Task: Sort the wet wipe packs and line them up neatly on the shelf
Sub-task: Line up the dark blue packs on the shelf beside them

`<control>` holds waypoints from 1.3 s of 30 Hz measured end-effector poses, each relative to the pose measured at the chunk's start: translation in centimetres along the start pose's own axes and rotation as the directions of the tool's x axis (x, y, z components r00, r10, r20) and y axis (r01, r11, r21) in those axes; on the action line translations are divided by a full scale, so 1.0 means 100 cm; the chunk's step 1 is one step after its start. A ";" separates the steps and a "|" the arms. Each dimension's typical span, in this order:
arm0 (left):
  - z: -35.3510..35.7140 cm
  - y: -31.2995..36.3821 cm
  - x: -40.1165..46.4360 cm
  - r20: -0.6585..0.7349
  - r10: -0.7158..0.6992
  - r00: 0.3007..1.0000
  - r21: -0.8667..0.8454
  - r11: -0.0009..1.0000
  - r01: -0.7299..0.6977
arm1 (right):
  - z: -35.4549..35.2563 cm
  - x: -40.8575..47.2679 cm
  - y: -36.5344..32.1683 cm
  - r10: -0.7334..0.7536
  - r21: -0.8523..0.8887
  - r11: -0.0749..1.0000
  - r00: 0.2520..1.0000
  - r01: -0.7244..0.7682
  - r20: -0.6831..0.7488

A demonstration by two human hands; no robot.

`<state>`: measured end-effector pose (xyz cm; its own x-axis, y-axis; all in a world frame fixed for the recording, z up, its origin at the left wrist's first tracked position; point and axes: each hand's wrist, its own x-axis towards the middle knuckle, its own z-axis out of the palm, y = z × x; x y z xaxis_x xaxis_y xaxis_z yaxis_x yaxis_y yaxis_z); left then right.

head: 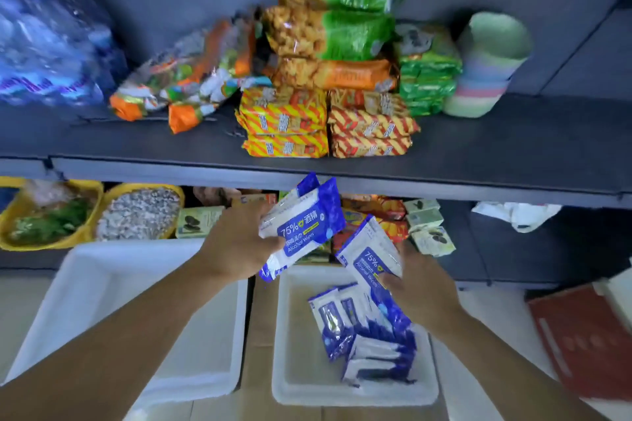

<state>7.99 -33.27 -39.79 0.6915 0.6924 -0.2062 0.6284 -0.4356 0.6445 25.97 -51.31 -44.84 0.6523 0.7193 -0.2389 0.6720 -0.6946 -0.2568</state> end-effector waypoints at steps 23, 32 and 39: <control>-0.295 0.245 -0.058 -0.302 0.480 0.824 0.264 0.872 -0.412 | -0.421 -0.069 -0.078 -0.171 -0.054 0.984 0.806 0.171 -0.566; -0.323 0.302 0.001 -0.451 0.370 0.812 0.193 0.929 -0.316 | -0.508 0.026 -0.074 -0.315 -0.130 0.947 0.768 0.294 -0.558; -0.313 0.341 0.069 -0.557 0.167 0.813 0.188 0.979 -0.073 | -0.559 0.151 -0.070 -0.450 -0.197 0.891 0.742 0.408 -0.497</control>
<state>23.02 -25.31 3.80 0.4687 0.8108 0.3506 0.6322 -0.5852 0.5079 50.78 -35.96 5.72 0.3563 0.8429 0.4032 0.9343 -0.3268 -0.1424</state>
